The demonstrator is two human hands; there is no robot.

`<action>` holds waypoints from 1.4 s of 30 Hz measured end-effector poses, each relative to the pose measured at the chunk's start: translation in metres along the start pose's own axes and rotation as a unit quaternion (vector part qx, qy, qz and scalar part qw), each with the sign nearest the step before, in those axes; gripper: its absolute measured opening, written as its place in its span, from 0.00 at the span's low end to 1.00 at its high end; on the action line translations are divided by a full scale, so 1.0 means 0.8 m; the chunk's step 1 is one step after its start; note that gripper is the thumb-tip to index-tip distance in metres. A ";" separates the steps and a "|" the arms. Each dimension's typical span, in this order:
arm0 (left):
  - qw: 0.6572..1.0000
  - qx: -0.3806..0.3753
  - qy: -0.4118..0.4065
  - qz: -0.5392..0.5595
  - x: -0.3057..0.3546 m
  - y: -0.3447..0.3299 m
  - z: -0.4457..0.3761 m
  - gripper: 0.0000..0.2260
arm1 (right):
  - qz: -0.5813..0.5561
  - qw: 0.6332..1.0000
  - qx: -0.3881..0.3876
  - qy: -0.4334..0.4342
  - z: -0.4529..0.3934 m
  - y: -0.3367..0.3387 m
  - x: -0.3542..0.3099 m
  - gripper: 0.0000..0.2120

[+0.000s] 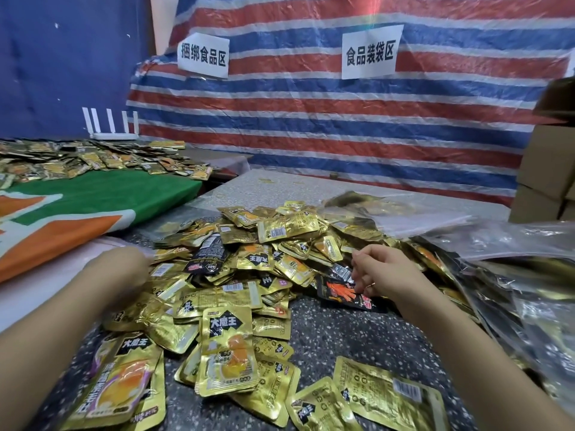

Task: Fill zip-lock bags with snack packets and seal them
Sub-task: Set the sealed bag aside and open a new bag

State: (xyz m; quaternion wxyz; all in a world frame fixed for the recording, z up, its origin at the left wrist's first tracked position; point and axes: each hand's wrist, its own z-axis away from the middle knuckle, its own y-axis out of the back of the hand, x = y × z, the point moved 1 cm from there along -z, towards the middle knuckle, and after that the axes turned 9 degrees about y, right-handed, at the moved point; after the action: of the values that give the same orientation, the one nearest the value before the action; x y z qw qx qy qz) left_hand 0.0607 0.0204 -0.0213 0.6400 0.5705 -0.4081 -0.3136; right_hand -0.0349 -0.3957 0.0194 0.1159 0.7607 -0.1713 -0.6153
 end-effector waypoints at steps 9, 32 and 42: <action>0.965 0.132 -0.107 0.199 0.049 0.050 0.059 0.15 | -0.030 0.999 -0.025 -0.003 0.005 -0.005 -0.011 0.15; 0.812 -0.051 -0.443 0.376 0.241 -0.001 0.274 0.27 | -0.072 0.993 -0.044 -0.084 0.007 0.016 -0.024 0.13; 0.844 -0.050 -0.378 0.377 0.259 0.017 0.247 0.05 | -0.194 0.978 -0.046 -0.062 0.007 0.012 -0.025 0.11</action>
State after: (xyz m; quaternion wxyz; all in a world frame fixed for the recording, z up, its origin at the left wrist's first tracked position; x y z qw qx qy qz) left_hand -0.0166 -0.2508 0.0297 0.5326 0.1767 -0.7859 -0.2597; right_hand -0.0455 -0.3957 0.0399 0.0187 0.7338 0.0010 -0.6791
